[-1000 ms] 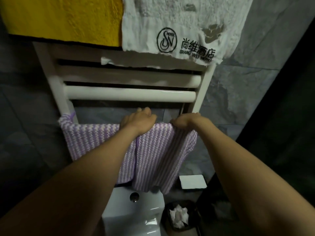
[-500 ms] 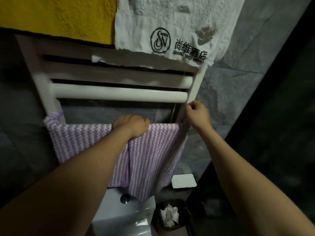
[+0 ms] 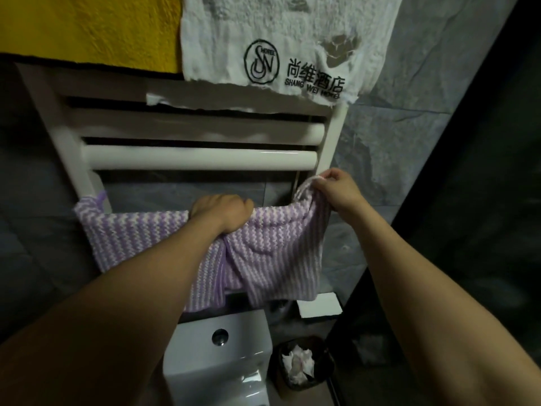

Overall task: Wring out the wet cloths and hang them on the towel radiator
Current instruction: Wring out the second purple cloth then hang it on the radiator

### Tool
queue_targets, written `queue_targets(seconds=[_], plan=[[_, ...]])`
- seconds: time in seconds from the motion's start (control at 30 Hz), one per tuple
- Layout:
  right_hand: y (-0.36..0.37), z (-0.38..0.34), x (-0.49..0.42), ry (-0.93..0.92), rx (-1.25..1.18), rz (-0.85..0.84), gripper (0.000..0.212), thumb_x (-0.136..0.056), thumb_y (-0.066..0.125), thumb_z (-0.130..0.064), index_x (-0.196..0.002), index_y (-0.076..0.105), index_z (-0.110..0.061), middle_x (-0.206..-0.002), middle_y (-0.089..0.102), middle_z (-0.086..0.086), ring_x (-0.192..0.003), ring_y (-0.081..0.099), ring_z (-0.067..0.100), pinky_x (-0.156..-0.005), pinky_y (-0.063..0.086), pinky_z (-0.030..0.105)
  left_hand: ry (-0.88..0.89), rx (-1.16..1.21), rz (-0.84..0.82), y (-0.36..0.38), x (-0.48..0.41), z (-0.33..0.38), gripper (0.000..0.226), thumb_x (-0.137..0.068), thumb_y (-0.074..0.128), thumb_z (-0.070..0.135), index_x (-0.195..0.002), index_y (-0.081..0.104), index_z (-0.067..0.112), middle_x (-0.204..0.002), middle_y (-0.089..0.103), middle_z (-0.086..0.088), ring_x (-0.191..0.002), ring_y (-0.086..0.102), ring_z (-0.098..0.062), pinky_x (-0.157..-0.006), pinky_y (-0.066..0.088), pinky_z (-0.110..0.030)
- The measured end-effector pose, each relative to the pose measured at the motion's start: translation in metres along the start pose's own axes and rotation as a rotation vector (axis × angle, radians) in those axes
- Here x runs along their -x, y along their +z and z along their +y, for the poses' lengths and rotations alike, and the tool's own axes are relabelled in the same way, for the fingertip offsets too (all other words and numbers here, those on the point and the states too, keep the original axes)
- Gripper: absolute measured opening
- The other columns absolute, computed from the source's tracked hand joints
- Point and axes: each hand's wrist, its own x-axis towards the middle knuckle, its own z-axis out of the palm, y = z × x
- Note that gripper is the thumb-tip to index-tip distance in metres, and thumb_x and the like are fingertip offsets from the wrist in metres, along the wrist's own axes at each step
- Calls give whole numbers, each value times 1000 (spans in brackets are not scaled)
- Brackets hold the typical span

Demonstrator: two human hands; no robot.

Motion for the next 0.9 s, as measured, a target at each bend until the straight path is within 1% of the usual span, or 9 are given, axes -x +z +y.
queue_targets(seconds=[0.13, 0.23, 0.3, 0.37, 0.5, 0.57, 0.67, 0.8, 0.9], plan=[[5, 15, -13, 235, -21, 149, 22, -67, 76, -24, -81, 74, -7, -90, 75, 11, -78, 69, 22, -66, 57, 31, -16, 6, 16, 0, 0, 2, 72, -89, 14, 55, -129, 61, 18, -141, 57, -10, -121, 58, -29, -101, 44, -40], [18, 9, -9, 250, -113, 86, 42, -72, 68, -32, -102, 71, -4, -90, 72, 9, -72, 67, 20, -52, 49, 20, -33, 15, 39, 3, -1, 2, 72, -88, 14, 55, -127, 62, 18, -138, 59, -10, -118, 59, -29, -99, 45, -40], [26, 11, -7, 260, -117, 40, 40, -78, 65, -29, -108, 67, -2, -91, 69, 10, -63, 60, 16, -39, 39, 14, -33, 7, 52, 4, -2, 2, 73, -87, 13, 56, -125, 63, 18, -137, 60, -10, -117, 60, -29, -98, 45, -40], [29, 20, -10, 285, -77, 41, 43, -77, 67, -21, -114, 65, 0, -96, 68, 12, -62, 58, 17, -38, 36, 15, -35, -7, 47, 4, -3, 3, 73, -87, 13, 56, -125, 64, 18, -136, 61, -10, -116, 61, -29, -96, 46, -39], [34, 23, -22, 341, 49, -32, 46, -84, 64, -12, -127, 58, 5, -115, 66, 15, -96, 66, 30, -65, 54, 31, -24, -25, 61, 6, -4, 1, 72, -91, 13, 54, -125, 63, 16, -136, 60, -12, -119, 60, -30, -98, 45, -39], [34, 19, -23, 334, 122, -64, 45, -93, 58, -14, -136, 53, 1, -132, 60, 16, -119, 60, 31, -85, 51, 35, -17, -6, 47, 5, -2, 1, 73, -94, 11, 56, -126, 62, 14, -137, 59, -13, -122, 58, -31, -101, 44, -41], [35, 16, -21, 336, 94, -61, 46, -94, 57, -15, -138, 51, -3, -138, 56, 14, -126, 56, 30, -86, 48, 31, 4, 26, 103, -1, 9, 6, 59, -102, 19, 52, -125, 59, 16, -138, 57, -12, -127, 49, -33, -104, 37, -46], [38, 19, -20, 341, 83, 32, 58, -81, 65, -12, -133, 47, 5, -131, 59, 21, -117, 61, 38, -95, 54, 47, -148, 433, 536, -14, 34, 6, 24, -94, 46, 32, -81, 57, 15, -95, 64, -14, -95, 56, -33, -80, 43, -37], [39, 19, -17, 321, 97, 20, 60, -78, 64, -12, -133, 46, 5, -129, 60, 21, -115, 62, 38, -94, 54, 48, -415, 716, 363, -2, 61, -4, 49, -79, 42, 46, -70, 63, 2, -72, 69, -16, -79, 68, -36, -72, 53, -35]])
